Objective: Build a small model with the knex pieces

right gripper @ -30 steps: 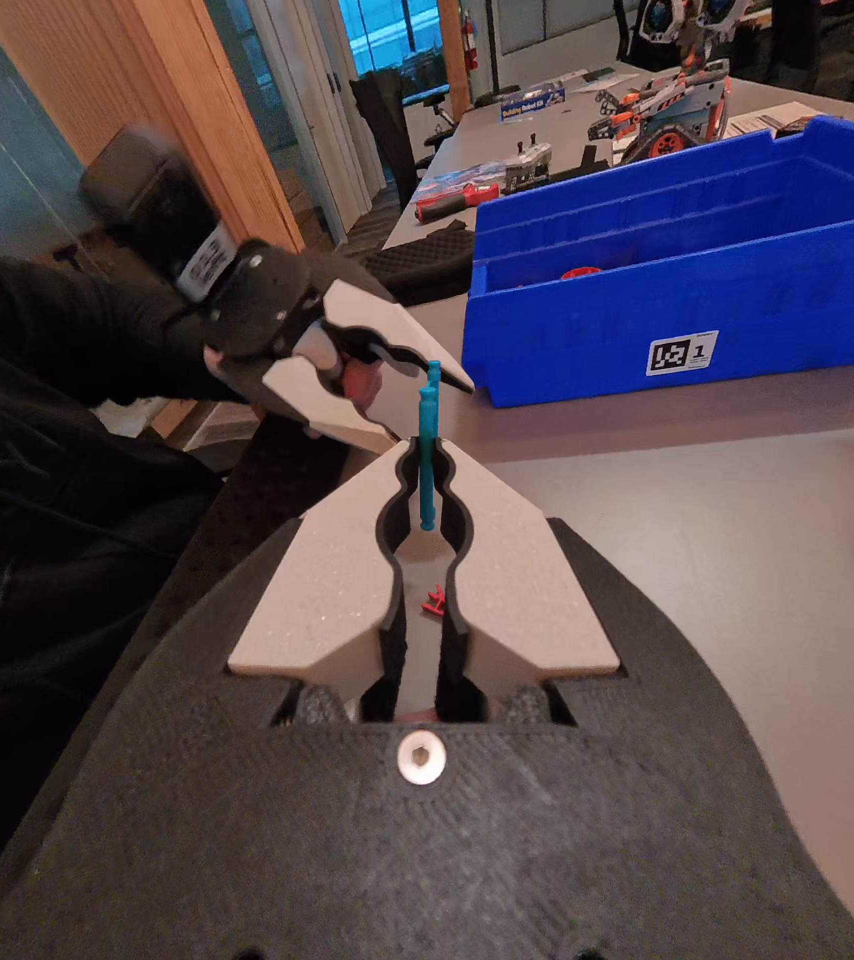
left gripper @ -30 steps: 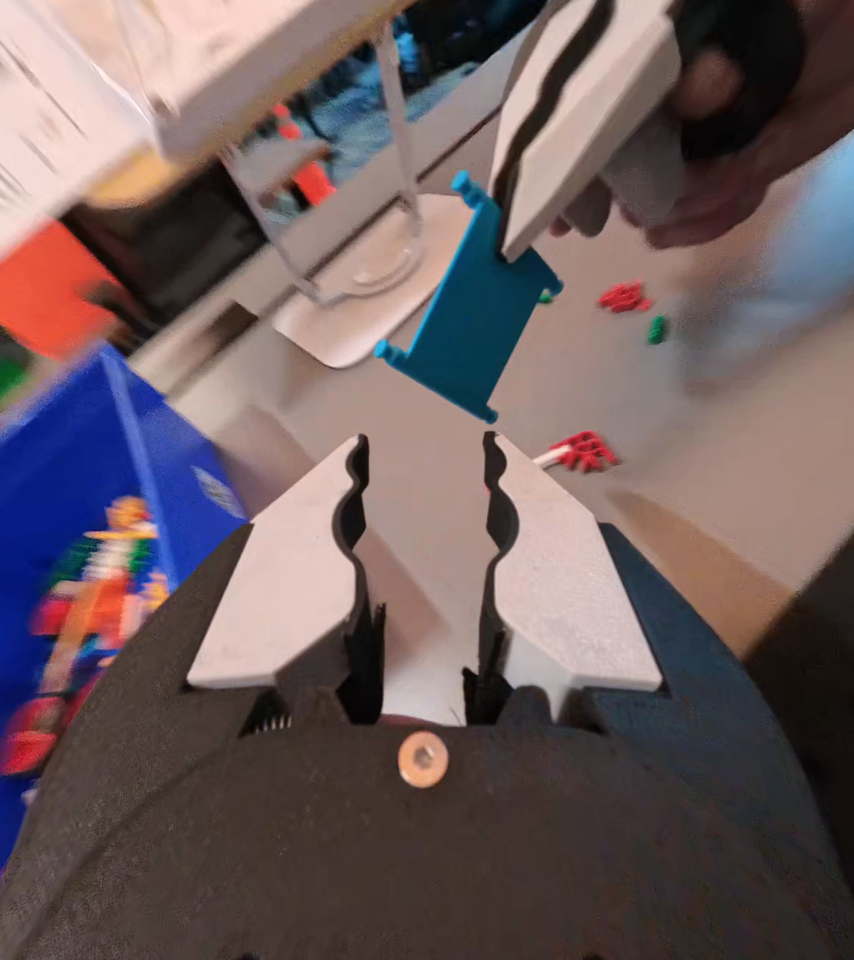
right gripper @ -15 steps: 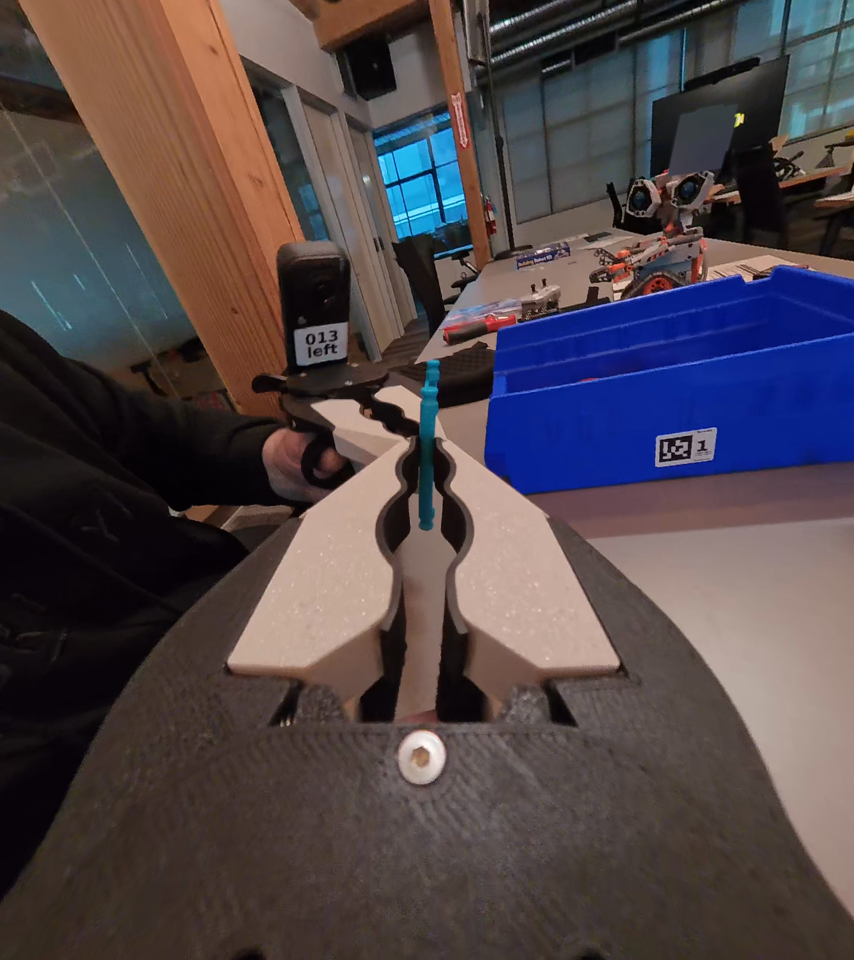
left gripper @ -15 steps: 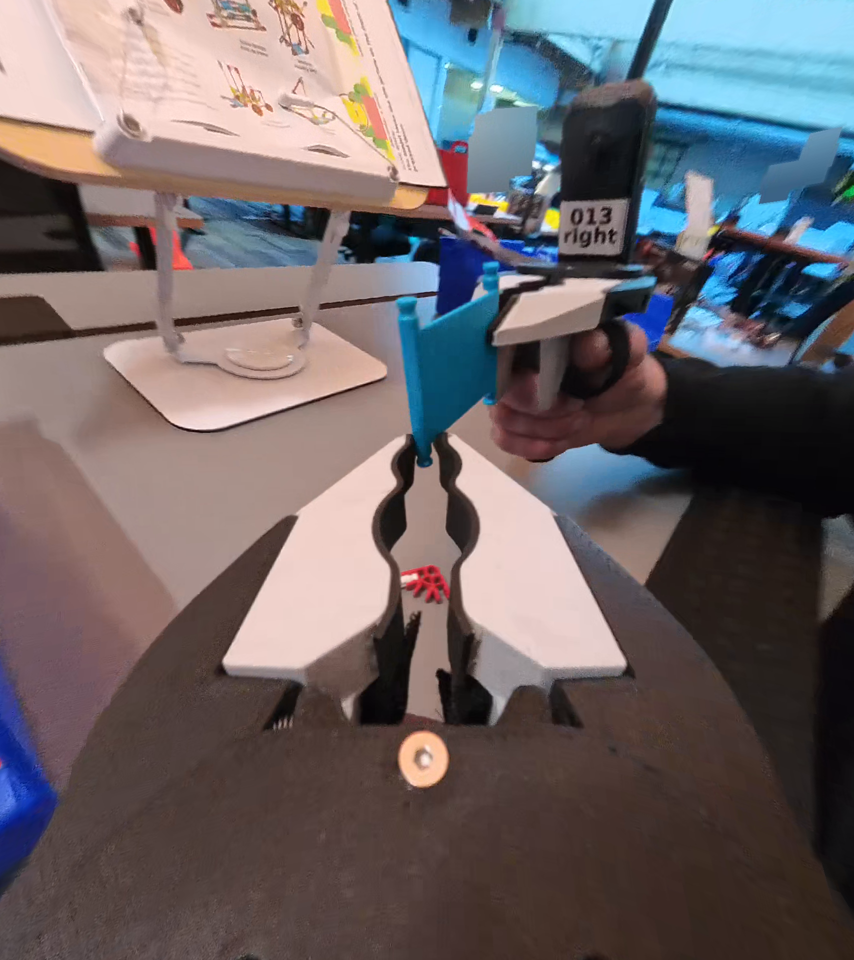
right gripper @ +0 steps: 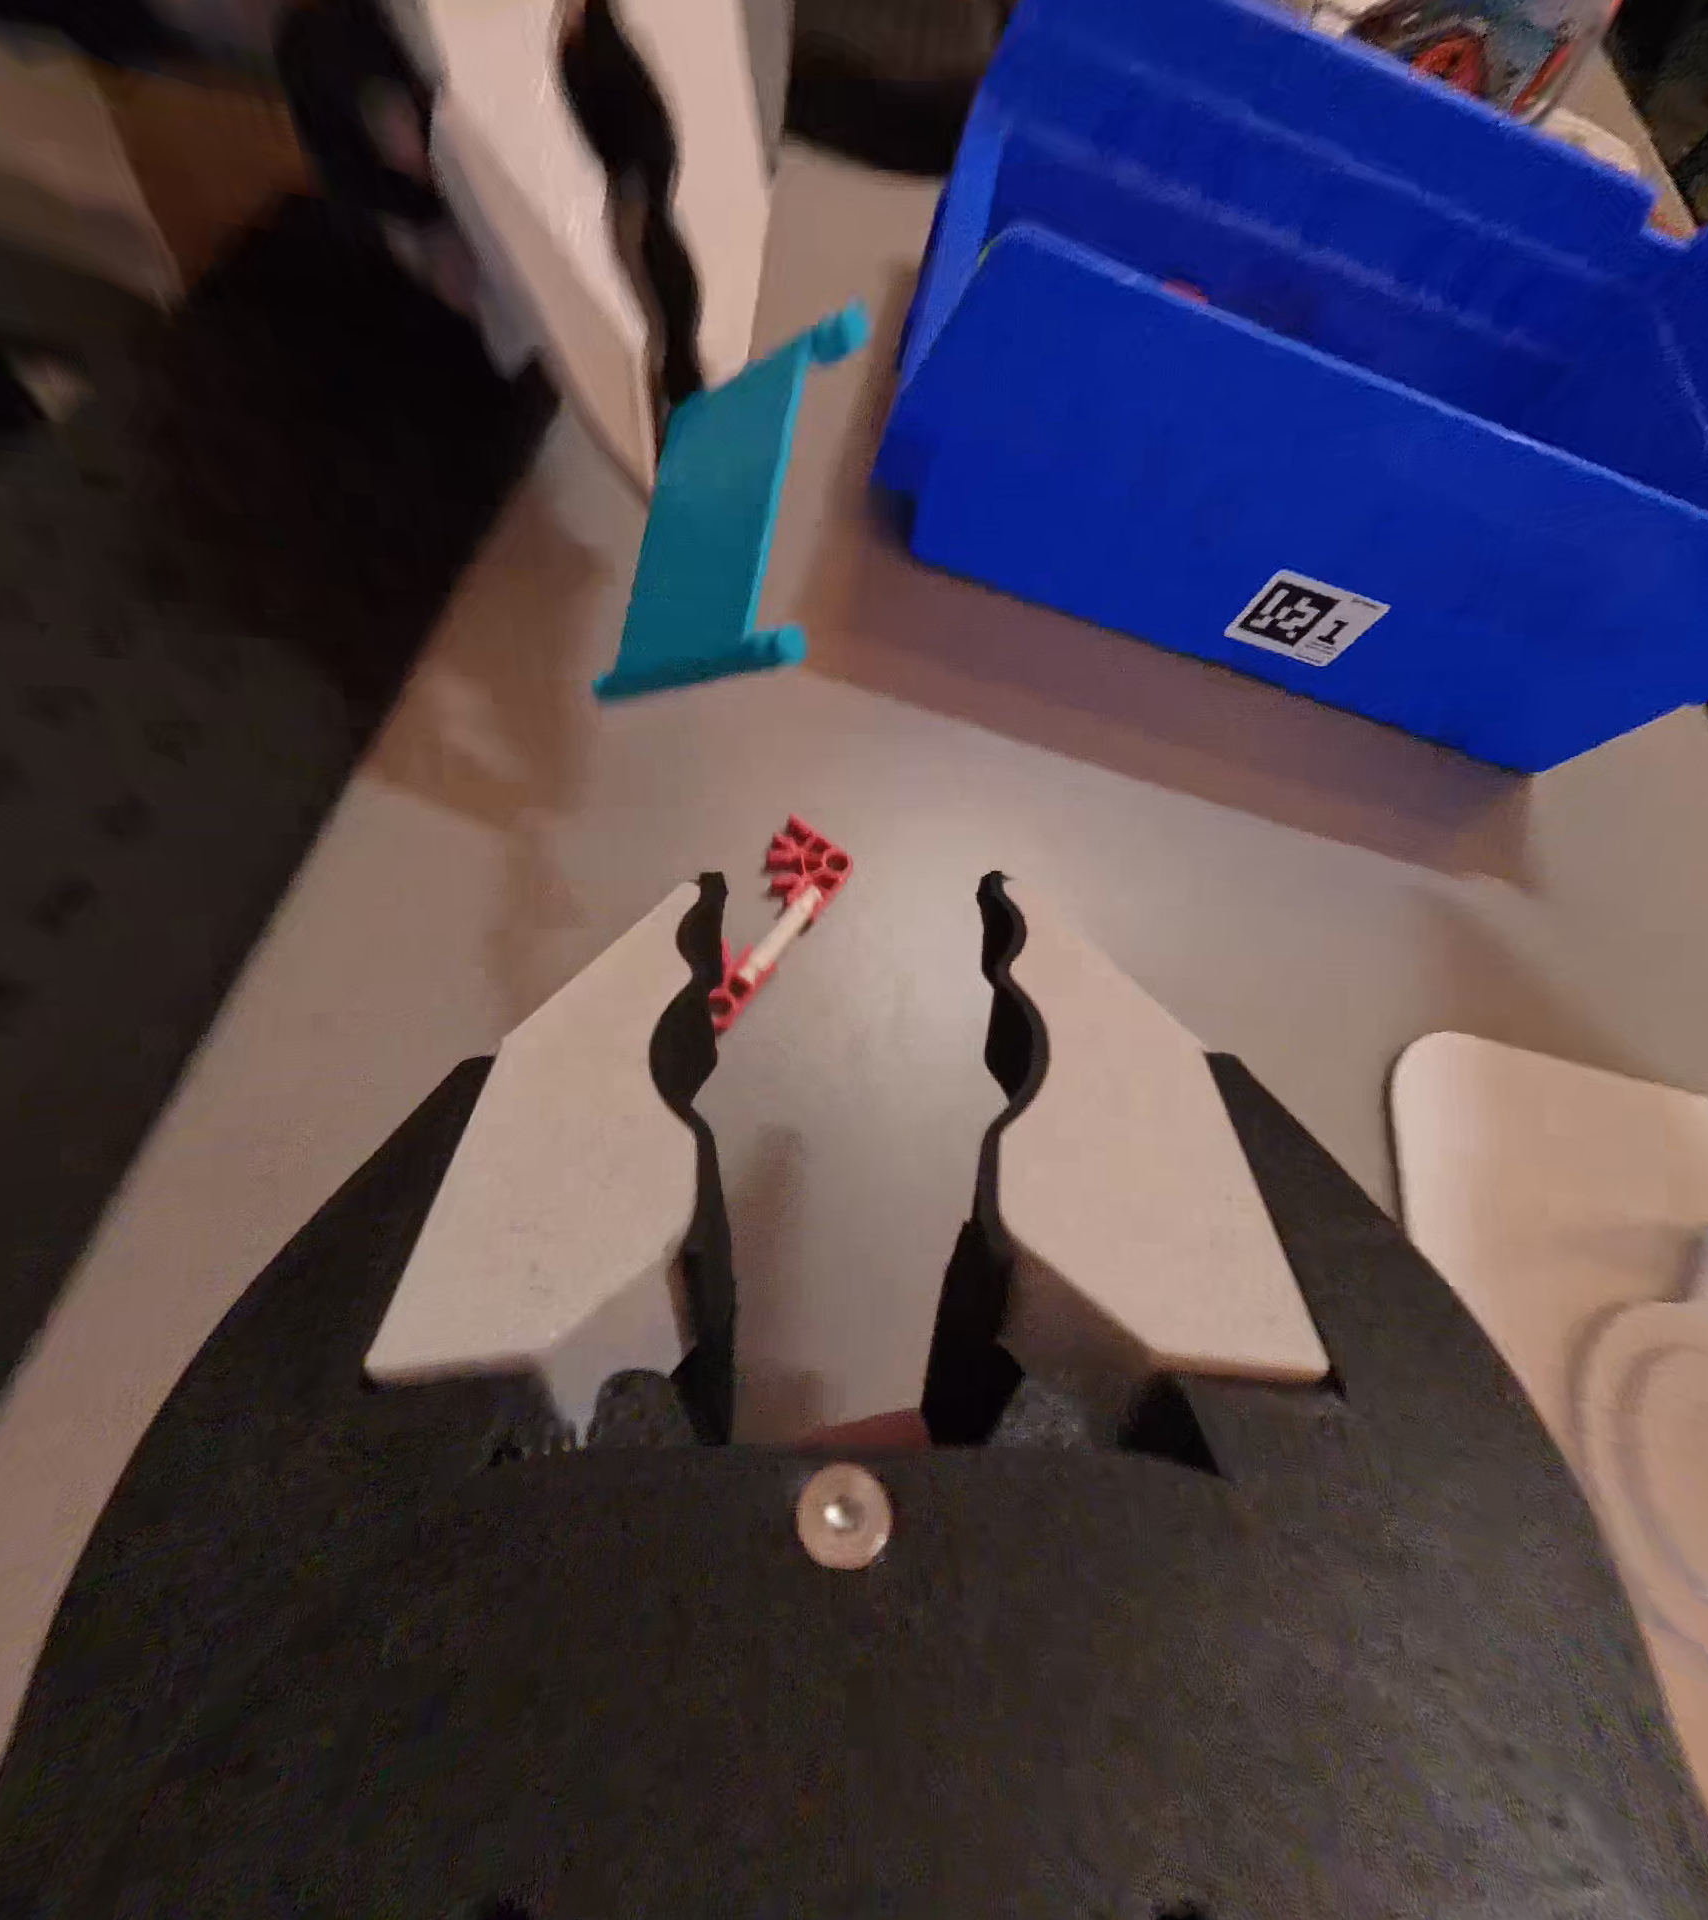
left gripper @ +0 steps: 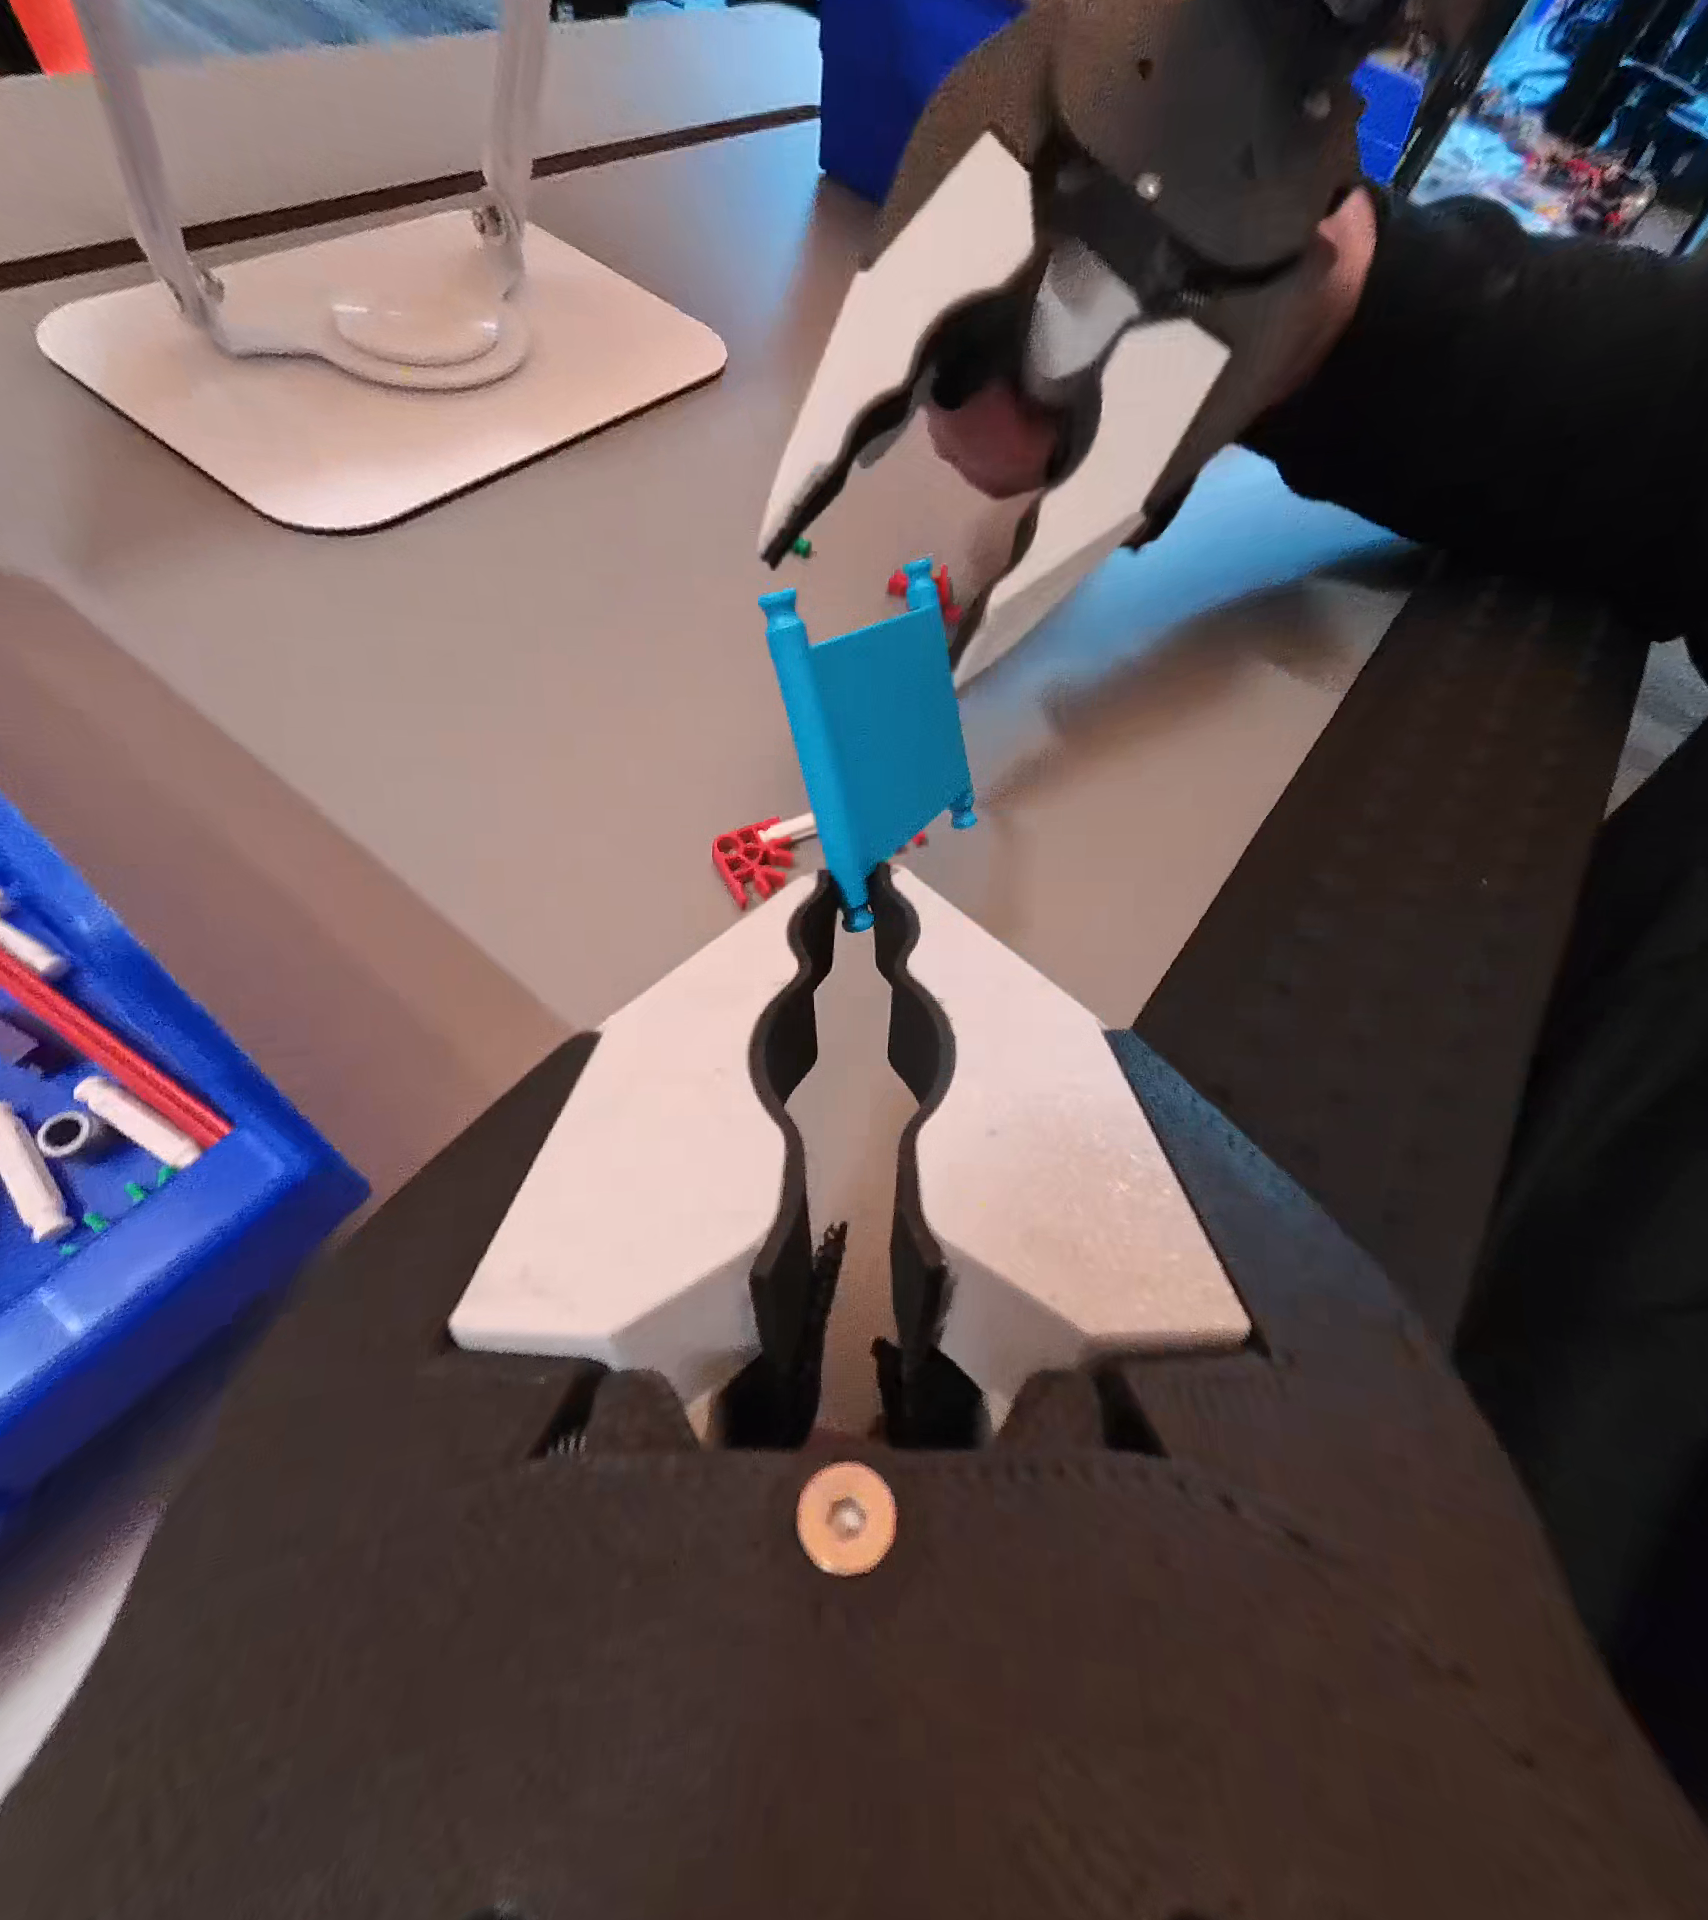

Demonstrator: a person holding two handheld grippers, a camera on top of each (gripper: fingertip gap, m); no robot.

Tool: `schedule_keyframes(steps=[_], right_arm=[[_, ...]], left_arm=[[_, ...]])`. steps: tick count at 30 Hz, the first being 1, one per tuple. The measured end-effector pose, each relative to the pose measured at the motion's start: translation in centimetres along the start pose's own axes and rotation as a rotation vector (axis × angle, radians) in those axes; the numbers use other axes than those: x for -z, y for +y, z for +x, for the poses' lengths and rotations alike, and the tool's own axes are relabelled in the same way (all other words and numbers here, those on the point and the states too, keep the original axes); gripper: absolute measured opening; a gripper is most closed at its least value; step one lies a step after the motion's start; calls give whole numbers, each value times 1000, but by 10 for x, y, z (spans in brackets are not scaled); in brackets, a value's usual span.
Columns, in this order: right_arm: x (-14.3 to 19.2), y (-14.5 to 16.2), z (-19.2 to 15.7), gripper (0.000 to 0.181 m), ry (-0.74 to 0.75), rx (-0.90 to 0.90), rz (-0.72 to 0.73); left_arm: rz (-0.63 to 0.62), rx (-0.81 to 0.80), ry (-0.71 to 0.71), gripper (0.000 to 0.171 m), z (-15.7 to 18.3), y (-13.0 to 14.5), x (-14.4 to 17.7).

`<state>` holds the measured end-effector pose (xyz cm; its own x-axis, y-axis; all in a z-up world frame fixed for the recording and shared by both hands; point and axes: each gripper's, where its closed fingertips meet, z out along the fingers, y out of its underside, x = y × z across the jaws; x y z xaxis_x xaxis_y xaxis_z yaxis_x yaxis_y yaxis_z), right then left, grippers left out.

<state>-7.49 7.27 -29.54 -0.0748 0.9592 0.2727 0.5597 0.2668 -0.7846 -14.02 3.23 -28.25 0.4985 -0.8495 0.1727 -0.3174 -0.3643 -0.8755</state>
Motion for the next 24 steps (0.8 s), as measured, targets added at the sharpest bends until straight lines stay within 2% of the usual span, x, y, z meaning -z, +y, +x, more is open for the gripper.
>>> schedule_keyframes(steps=[5, 11, 16, 24], right_arm=[[-18, 8, -15, 58, -60, 236, -136], [-40, 18, -21, 65, -204, 290, -196], [-49, 25, -19, 53, -230, 284, -221], [-40, 40, -9, 34, -214, 180, -243]], left_arm=[[-68, 73, 52, 5, 1, 20, 5], [-126, 73, 46, 5, -1, 31, 5], [-136, 105, 61, 5, -2, 35, 4], [-188, 110, 79, 5, -2, 38, -3]])
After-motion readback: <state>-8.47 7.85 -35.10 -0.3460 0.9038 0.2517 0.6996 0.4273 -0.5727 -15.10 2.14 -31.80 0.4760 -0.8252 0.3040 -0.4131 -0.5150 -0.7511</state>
